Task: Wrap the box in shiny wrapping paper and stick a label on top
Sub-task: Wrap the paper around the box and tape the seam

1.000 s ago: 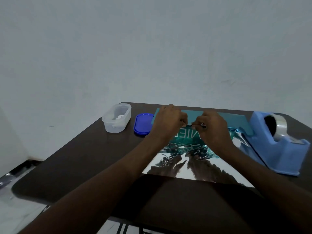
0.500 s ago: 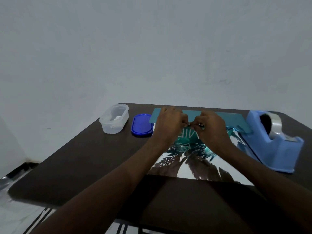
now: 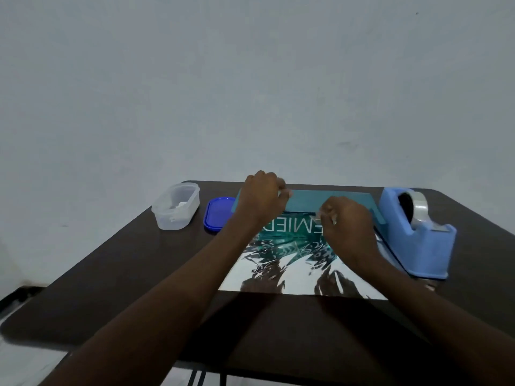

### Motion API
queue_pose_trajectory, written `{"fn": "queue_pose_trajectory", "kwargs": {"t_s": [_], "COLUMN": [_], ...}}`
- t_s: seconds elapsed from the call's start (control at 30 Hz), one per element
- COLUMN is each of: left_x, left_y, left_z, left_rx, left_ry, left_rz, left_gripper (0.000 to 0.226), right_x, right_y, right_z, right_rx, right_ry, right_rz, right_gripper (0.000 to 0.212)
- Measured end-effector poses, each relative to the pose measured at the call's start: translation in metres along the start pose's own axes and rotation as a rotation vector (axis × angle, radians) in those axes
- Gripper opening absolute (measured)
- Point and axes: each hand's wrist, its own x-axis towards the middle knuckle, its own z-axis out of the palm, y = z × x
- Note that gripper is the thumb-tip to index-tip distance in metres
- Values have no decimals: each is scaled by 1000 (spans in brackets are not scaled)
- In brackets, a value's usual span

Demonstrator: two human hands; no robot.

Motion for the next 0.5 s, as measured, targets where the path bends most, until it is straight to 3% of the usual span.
{"fn": "queue_pose_trajectory", "kwargs": {"t_s": [0.07, 0.13, 0.2, 0.27, 0.5], "left_x": [21, 42, 57, 66, 80], "left_y": [6, 13, 18, 17, 3], "left_z": [6, 16, 29, 40, 43], "left_rx": [-111, -104, -24, 26, -8], "left_ry": [-97, -280, -437, -511, -468], "left_rz": [-36, -42, -21, -5, 2], "left_gripper": [32, 40, 45, 40, 29], "right_x": [-3, 1, 4, 8, 15], "right_y": [-3, -10, -15, -20, -13], "right_z": [1, 4, 6, 9, 37], "right_rx": [233, 698, 971, 1046, 1118], "right_ry": [8, -94, -159, -139, -131], "right_rz": [323, 744, 1018, 1108, 1259], "right_gripper": [27, 27, 26, 23, 37]}}
